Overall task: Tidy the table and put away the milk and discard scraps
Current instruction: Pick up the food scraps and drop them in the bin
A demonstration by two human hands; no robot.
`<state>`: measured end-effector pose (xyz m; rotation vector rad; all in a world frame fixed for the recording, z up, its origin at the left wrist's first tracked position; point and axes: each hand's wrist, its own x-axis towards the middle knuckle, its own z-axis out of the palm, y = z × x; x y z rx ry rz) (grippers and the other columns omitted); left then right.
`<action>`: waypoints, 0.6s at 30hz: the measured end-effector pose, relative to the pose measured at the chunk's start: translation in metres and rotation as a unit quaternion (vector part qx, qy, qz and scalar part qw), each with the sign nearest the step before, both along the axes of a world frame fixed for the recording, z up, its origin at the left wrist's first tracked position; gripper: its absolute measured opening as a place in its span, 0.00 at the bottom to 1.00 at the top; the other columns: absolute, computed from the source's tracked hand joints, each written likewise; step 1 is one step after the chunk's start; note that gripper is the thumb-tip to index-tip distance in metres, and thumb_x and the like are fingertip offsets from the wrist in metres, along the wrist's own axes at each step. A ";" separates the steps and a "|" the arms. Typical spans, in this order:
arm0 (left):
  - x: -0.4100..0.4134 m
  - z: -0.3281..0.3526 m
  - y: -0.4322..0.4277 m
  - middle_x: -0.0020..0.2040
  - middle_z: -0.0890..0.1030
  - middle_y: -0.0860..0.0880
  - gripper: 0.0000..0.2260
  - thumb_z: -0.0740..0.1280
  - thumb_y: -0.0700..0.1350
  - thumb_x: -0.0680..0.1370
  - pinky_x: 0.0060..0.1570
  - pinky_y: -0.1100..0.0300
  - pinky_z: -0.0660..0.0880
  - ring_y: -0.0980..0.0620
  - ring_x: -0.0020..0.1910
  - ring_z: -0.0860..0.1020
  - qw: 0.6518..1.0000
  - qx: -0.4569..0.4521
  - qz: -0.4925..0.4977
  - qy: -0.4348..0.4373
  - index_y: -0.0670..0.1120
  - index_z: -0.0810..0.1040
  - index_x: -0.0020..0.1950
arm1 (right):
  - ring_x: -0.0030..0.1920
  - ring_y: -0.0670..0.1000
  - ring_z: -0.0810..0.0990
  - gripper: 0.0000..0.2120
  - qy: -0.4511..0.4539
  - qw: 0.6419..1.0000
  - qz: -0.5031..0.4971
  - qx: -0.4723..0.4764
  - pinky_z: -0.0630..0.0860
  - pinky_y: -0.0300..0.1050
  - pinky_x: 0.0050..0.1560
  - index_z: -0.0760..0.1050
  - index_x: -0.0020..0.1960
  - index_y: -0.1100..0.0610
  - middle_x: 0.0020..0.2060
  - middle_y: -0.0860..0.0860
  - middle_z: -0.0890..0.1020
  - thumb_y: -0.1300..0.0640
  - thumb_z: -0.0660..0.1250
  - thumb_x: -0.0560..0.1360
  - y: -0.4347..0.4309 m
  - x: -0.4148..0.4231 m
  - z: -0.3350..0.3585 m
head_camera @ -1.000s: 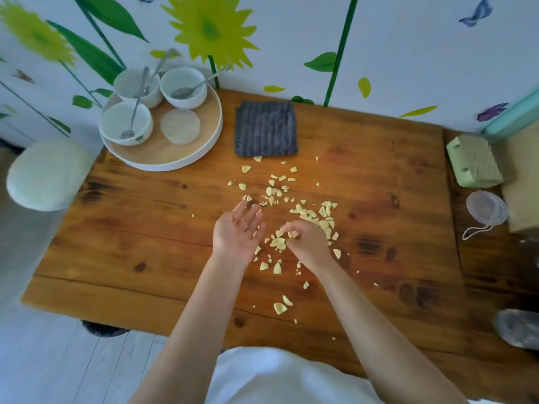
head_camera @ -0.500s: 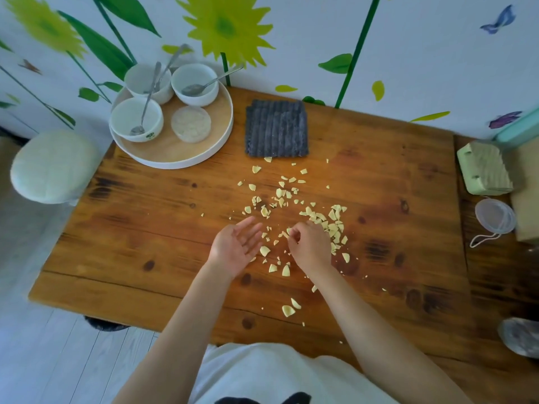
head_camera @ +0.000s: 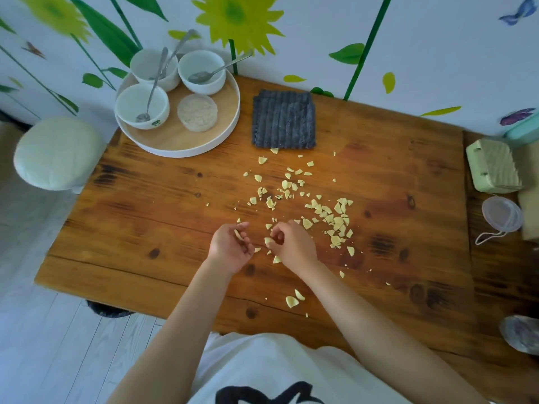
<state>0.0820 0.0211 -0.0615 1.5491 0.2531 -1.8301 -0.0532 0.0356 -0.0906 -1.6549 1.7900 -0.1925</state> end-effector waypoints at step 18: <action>-0.018 0.000 0.032 0.41 0.74 0.44 0.17 0.50 0.45 0.82 0.42 0.58 0.74 0.50 0.40 0.73 0.997 -0.010 -0.051 0.060 0.38 0.75 0.47 | 0.40 0.44 0.77 0.05 -0.247 0.966 -0.067 0.033 0.76 0.39 0.45 0.76 0.44 0.56 0.39 0.45 0.79 0.62 0.71 0.70 0.020 -0.006 0.036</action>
